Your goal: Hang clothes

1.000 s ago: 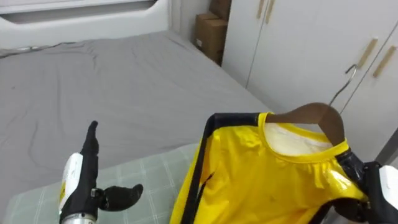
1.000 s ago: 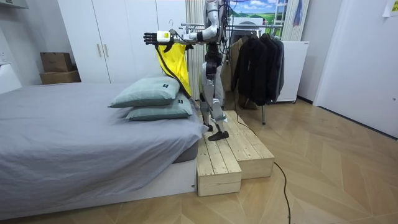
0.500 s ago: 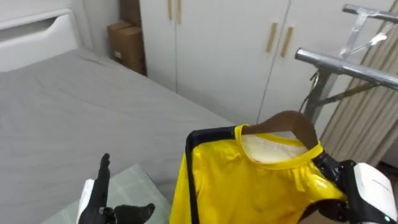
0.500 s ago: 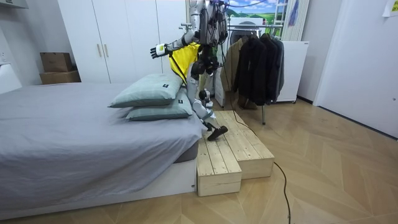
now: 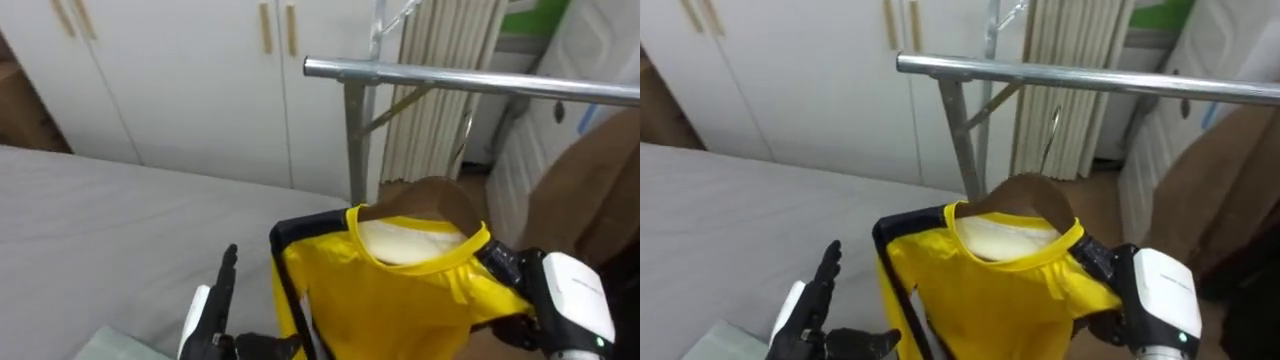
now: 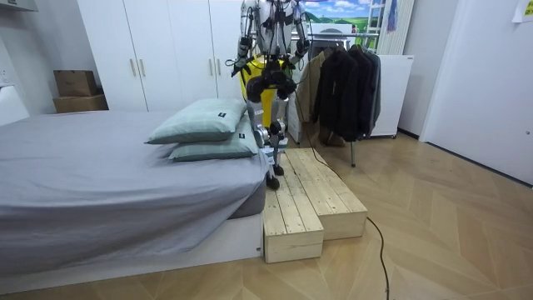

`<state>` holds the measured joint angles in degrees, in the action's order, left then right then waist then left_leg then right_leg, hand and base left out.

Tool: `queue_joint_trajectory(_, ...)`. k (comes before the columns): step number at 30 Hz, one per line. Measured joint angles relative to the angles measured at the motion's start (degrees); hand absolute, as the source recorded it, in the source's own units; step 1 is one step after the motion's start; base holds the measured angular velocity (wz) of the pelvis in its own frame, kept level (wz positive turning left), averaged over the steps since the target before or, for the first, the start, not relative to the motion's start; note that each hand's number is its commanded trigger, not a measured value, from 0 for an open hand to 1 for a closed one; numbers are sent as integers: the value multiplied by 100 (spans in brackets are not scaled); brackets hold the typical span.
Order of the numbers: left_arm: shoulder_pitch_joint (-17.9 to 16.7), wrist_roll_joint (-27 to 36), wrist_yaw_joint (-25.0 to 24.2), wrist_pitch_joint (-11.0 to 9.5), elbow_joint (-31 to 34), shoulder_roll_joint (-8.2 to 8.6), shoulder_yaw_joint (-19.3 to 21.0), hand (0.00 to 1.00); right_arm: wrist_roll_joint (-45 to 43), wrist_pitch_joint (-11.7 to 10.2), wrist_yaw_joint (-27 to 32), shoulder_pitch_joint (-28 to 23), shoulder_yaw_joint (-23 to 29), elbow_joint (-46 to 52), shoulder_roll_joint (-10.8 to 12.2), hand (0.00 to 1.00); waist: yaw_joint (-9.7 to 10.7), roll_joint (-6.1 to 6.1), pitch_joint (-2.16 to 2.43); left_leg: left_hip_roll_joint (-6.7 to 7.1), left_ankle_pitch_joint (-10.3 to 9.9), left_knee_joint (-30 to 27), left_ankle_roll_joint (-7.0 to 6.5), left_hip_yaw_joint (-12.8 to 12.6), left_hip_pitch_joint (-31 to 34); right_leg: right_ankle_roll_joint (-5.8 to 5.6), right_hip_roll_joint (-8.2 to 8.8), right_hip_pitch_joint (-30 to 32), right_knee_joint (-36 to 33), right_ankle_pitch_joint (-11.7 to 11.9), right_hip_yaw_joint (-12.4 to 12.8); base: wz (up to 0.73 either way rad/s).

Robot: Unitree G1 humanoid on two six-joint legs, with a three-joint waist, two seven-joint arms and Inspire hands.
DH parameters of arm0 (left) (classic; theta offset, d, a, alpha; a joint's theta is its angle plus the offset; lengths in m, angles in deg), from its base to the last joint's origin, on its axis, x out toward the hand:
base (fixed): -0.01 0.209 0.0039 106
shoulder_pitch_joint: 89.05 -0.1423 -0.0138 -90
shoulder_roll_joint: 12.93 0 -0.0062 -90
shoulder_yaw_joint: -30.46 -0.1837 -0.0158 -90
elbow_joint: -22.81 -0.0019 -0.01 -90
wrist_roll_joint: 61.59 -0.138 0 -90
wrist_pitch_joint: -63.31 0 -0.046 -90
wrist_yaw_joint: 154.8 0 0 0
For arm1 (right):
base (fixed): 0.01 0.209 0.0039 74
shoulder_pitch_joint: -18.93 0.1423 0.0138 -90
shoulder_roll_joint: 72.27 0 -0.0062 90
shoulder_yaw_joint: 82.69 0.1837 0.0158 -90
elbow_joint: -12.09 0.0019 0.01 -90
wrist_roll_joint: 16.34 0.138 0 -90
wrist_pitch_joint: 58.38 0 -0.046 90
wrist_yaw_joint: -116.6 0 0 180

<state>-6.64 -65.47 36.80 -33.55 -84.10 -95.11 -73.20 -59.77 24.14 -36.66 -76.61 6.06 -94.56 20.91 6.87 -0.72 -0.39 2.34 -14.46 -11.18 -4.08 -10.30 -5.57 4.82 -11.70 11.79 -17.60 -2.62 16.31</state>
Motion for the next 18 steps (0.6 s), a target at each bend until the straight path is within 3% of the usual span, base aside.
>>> queue_joint_trajectory(1, 31, 77, -1, 5, -156, -38, -9, 0, 1, 0, 0, 0, -33, 89, 51, 100, 20, -32, -15, -80, -35, 41, -37, -260, -37, -13, -37, 68, 24, 107, -60, -65)
queue_joint_trajectory(2, 56, 100, 3, 24, -261, -61, -10, 0, -21, 4, 0, -4, -70, 183, 75, 100, 65, -56, -36, -144, -42, 77, -33, -584, -15, -94, 14, 167, 96, 198, -326, -64)
queue_joint_trajectory(3, 64, 101, 1, 24, -278, -63, -10, 0, -36, 6, 1, 1, -79, 220, 76, 100, 6, -58, -35, -185, -47, 131, -23, -765, 4, -154, 134, 255, 3, 174, -772, -96)
queue_joint_trajectory(4, 111, 99, 0, 26, -335, -42, -11, 0, -65, 9, 4, 14, -81, 291, 62, 100, -239, -103, -81, -184, -51, 184, -16, -1123, -9, -152, 558, 495, -760, -293, -1750, -108)
queue_joint_trajectory(5, 134, 108, -15, 28, -443, 19, -26, 0, -84, 9, 5, 27, -89, 289, 48, 100, -283, -84, -72, -166, -62, 161, -19, -1263, -34, -204, 1111, 505, -1429, -740, -2201, -99)
queue_joint_trajectory(6, 152, 120, -54, 28, -479, 24, -30, 0, -85, 7, 8, 33, -92, 289, 56, 100, -279, -82, -72, -155, -63, 166, -19, -1309, -65, -325, 1425, 473, -1646, -909, -2302, -60)
queue_joint_trajectory(7, 187, 159, -136, 27, -548, 28, -27, 0, -85, 3, 9, 37, -133, 284, 69, 100, -285, -117, -79, -130, -72, 155, -3, -1432, -82, -534, 1933, 301, -1725, -1060, -2371, -61)
queue_joint_trajectory(8, 193, 206, -226, 29, -631, 16, 25, 0, -89, -12, 8, 39, -215, 283, 86, 100, -348, -153, -70, -137, -119, 122, 77, -1528, -83, -707, 2338, 34, -1526, -979, -2391, -65)
queue_joint_trajectory(9, 204, 205, -258, 31, -670, 0, 59, 0, -92, -22, 6, 39, -242, 278, 117, 100, -358, -190, -81, -154, -149, 69, 129, -1578, -76, -904, 2433, -89, -1351, -929, -2402, -59)
queue_joint_trajectory(10, 230, 203, -331, 47, -708, 3, 123, 0, -90, -24, -6, 39, -267, 272, 178, 100, -378, -252, -119, -194, -160, -40, 169, -1606, -35, -1028, 2388, -204, -1022, -955, -2549, -49)
queue_joint_trajectory(12, 258, 207, -365, 49, -722, 74, 170, 0, -128, 0, -15, 38, -271, 271, 178, 100, -395, -212, -112, -299, -134, -96, 239, -1605, 60, -1048, 2256, -294, -677, -933, -2638, -39)
queue_joint_trajectory(14, 295, 213, -458, 50, -722, 110, 122, 0, -230, 77, -72, 32, -304, 280, 181, 100, -350, -178, -94, -416, -58, -42, 359, -1592, 104, -967, 2018, -356, -376, -781, -2608, -24)
queue_joint_trajectory(18, 422, 195, -506, 50, -863, 123, -14, 0, -264, 193, -162, 33, -357, 339, 149, 100, -326, -187, -78, -550, 0, 27, 457, -1441, 97, -856, 1813, -401, -175, -685, -2581, -14)
